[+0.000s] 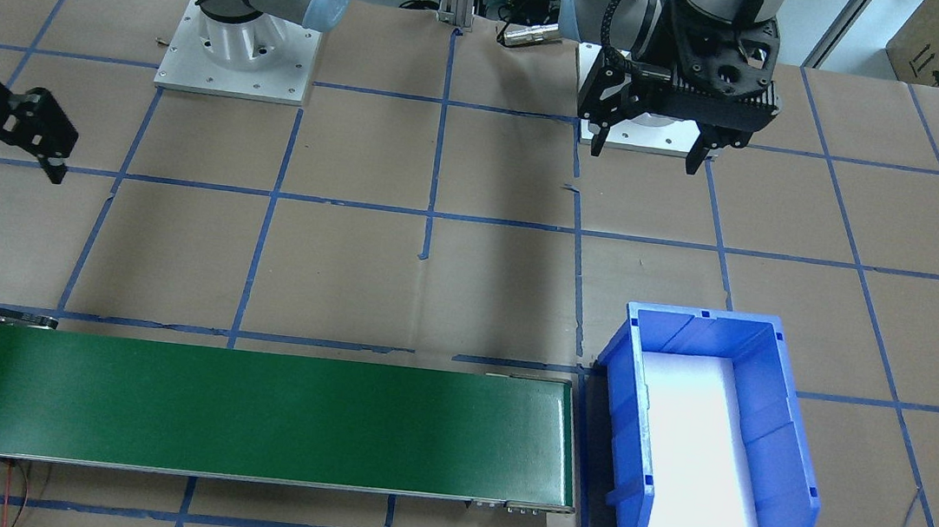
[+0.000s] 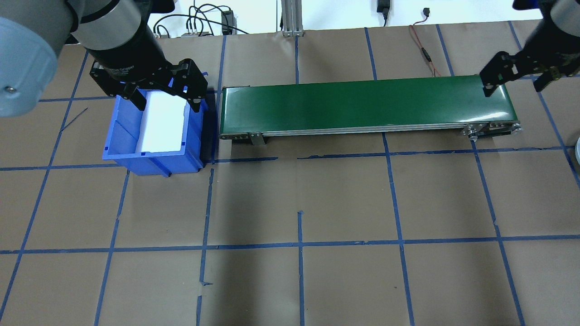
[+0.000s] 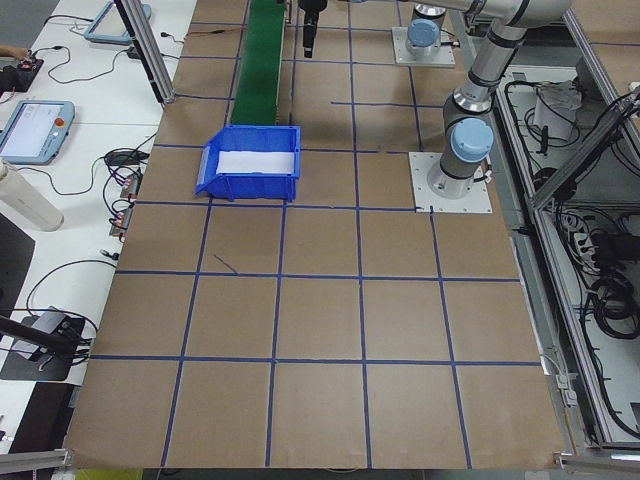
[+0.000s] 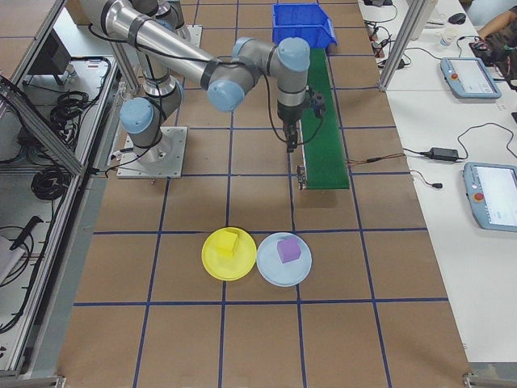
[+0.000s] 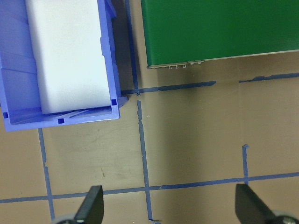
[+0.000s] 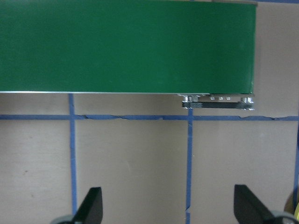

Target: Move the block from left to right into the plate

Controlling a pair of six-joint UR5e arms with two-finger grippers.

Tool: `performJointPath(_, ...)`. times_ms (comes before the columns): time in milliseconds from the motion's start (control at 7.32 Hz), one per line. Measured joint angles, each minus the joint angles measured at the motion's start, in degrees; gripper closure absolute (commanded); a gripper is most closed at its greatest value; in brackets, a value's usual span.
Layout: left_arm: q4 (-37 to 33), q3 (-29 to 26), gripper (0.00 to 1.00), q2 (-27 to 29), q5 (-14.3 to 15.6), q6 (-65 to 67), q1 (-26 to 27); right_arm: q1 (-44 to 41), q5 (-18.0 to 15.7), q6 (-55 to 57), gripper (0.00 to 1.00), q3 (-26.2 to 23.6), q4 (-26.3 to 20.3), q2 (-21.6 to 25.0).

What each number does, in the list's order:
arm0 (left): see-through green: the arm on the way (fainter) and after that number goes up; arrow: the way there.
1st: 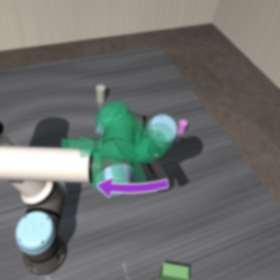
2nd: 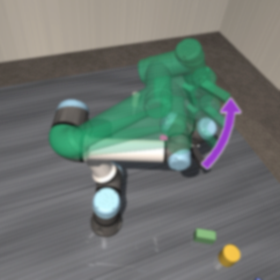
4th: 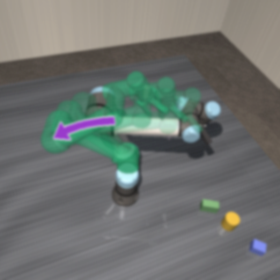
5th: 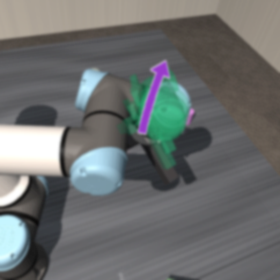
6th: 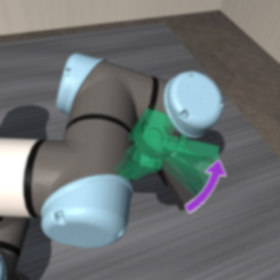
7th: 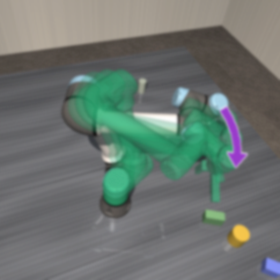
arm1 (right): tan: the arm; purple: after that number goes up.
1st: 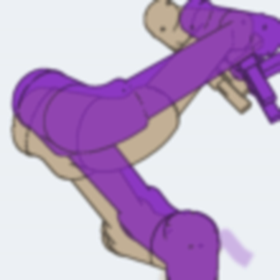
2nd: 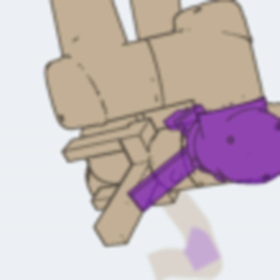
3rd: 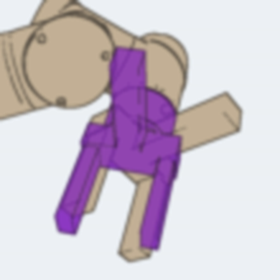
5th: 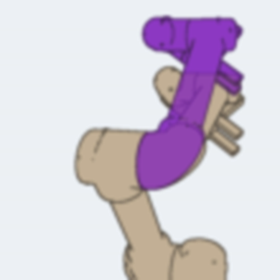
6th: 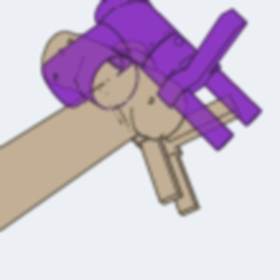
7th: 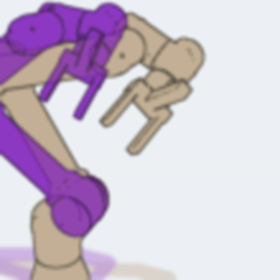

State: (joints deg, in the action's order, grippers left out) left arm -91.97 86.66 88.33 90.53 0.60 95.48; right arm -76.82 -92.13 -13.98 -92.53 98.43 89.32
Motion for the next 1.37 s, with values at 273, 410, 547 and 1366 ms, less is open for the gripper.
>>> performJointPath(273,0.01,0.00,0.00,0.01,0.02,0.00,-0.02,-8.70,0.78,10.93,0.00,3.52,-2.74,-0.11)
performJointPath(410,0.00,0.00,0.00,0.01,0.03,-0.01,-0.02,-10.87,1.98,14.32,0.00,3.95,-2.84,-0.48)
performJointPath(547,0.01,0.00,0.00,0.01,0.04,-0.02,-0.03,-11.75,3.39,15.92,0.00,3.90,-2.74,-0.85)
performJointPath(1366,0.01,0.00,0.00,0.00,0.06,-0.02,-0.08,-12.45,3.55,17.02,0.00,3.63,-2.81,-0.80)
